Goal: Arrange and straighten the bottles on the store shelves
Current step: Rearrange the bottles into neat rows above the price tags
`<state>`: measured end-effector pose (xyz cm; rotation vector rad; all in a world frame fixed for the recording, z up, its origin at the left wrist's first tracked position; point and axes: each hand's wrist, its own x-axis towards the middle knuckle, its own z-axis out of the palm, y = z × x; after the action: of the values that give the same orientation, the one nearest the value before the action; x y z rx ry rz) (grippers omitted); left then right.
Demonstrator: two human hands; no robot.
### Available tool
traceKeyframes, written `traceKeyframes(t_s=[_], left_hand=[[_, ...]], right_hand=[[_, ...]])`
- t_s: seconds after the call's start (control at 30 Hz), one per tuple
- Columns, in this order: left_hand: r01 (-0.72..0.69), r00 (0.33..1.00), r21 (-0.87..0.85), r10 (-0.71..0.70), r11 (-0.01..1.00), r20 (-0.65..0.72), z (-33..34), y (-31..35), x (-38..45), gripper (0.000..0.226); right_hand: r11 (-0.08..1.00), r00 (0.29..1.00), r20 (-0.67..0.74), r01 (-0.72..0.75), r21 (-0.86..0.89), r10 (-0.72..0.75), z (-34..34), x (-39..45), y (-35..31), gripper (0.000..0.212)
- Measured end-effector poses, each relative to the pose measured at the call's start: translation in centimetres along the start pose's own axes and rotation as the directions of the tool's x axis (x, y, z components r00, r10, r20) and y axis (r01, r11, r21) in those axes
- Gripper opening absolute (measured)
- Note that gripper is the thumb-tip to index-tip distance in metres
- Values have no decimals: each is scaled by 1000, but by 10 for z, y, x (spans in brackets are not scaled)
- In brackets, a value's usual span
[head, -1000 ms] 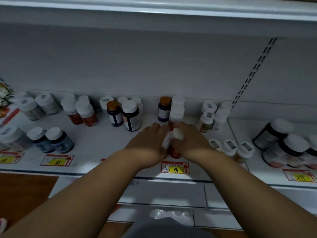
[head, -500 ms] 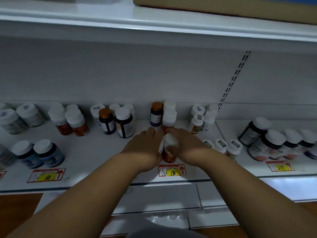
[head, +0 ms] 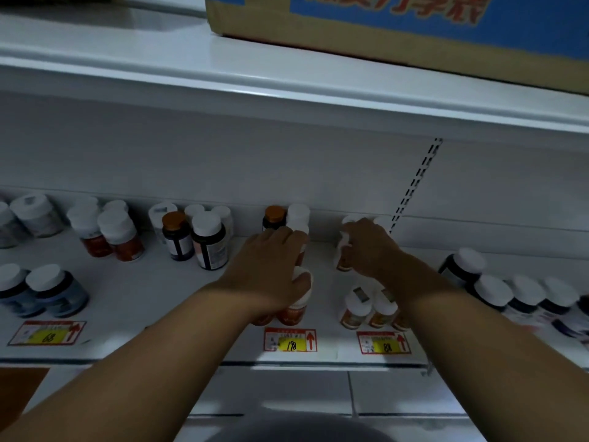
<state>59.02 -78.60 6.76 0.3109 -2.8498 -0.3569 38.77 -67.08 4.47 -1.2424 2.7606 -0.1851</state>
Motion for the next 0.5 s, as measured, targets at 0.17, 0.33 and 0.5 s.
traceKeyframes(t_s=[0.17, 0.33, 0.5], left_hand=[[-8, 997, -25, 6, 1000, -71, 3, 7, 9, 48], [-151, 984, -82, 142, 985, -110, 13, 25, 6, 41], [-361, 931, -19, 361, 932, 51, 51, 56, 2, 45]], right_hand=[[984, 994, 62, 95, -154, -86, 6, 9, 8, 41], [963, 986, 81, 159, -217, -145, 1, 10, 19, 41], [988, 979, 157, 143, -57, -133, -4, 3, 24, 30]])
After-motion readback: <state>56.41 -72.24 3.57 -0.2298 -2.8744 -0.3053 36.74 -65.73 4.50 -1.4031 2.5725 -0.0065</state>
